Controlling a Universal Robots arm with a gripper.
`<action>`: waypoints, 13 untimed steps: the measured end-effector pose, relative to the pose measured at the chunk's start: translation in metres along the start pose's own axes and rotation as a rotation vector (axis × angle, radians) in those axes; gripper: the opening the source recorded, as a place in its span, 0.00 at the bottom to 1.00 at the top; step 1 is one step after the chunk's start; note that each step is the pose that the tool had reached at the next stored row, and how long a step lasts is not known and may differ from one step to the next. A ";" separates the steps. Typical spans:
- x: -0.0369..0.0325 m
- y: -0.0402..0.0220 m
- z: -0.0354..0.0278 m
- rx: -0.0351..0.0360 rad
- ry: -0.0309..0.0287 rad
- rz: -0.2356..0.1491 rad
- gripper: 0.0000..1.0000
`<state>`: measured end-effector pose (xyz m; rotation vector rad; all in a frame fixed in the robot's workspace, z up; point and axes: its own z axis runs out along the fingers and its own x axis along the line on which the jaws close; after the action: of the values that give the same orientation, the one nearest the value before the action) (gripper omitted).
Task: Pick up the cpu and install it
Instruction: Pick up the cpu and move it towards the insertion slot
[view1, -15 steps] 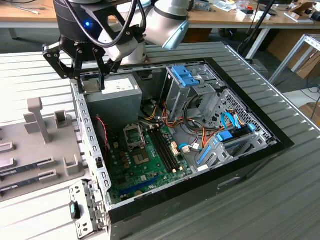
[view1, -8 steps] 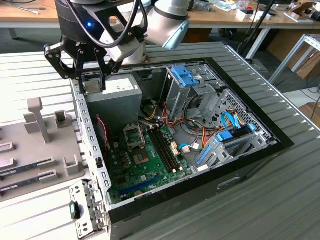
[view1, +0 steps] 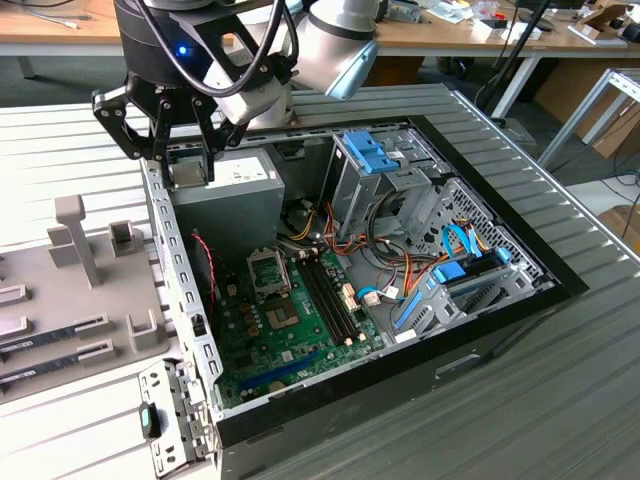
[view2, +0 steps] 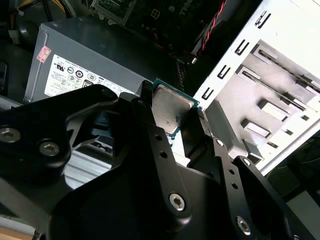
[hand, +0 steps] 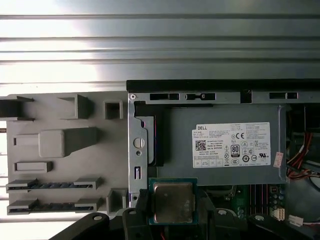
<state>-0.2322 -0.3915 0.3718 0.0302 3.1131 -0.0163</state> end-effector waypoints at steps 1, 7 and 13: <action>-0.0002 -0.0001 0.0000 0.0002 0.0000 0.000 0.47; -0.0023 -0.0005 0.0004 0.0019 0.0000 0.000 0.47; -0.0037 -0.0009 0.0007 0.0032 0.0000 0.000 0.47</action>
<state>-0.2284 -0.3925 0.3712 0.0302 3.1130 -0.0213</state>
